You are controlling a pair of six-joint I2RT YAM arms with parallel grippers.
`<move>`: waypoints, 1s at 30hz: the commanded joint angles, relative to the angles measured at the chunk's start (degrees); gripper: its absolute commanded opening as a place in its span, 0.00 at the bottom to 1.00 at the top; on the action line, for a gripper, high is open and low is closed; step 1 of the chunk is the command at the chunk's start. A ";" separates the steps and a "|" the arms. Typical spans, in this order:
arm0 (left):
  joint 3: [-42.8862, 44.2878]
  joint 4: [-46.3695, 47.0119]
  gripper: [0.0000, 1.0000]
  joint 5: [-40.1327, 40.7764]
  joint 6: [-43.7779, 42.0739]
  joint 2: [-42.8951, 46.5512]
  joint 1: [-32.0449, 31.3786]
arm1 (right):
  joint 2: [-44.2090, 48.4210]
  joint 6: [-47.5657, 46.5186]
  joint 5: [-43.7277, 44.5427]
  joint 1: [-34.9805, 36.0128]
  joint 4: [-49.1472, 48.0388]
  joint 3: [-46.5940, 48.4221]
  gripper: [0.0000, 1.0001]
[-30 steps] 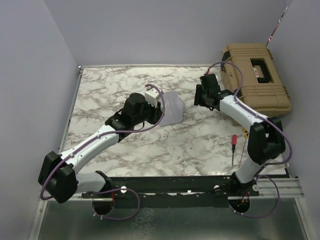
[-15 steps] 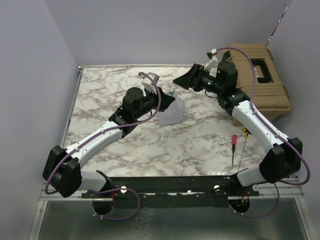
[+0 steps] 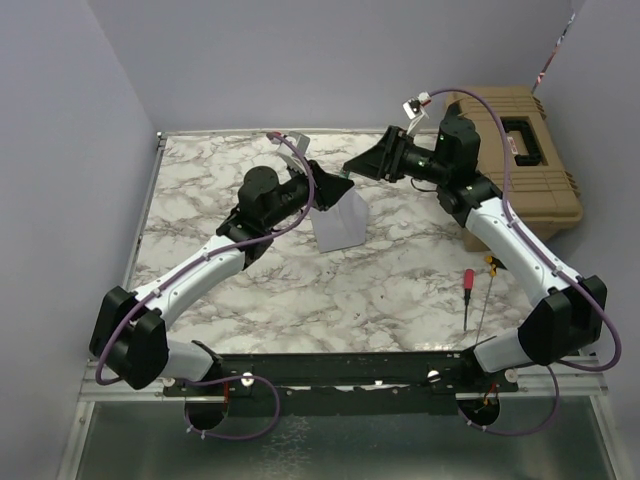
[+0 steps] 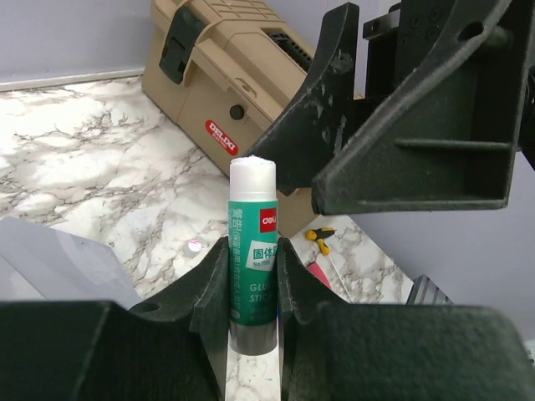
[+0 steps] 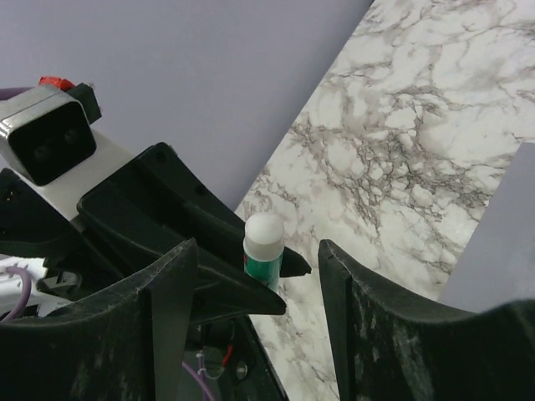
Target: Place the letter into the envelope and seal it
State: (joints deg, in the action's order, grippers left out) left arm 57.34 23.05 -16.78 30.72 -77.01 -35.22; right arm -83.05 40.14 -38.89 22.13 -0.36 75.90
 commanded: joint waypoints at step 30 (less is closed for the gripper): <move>11.47 -10.89 0.61 -12.99 -3.70 -3.40 8.68 | -8.19 -9.44 -17.22 0.36 1.92 10.10 0.00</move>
State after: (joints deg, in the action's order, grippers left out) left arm 63.68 19.51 -26.94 33.28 -80.16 -27.77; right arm -90.37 33.21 -49.54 22.20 1.41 83.59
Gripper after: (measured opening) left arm 0.658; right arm 0.100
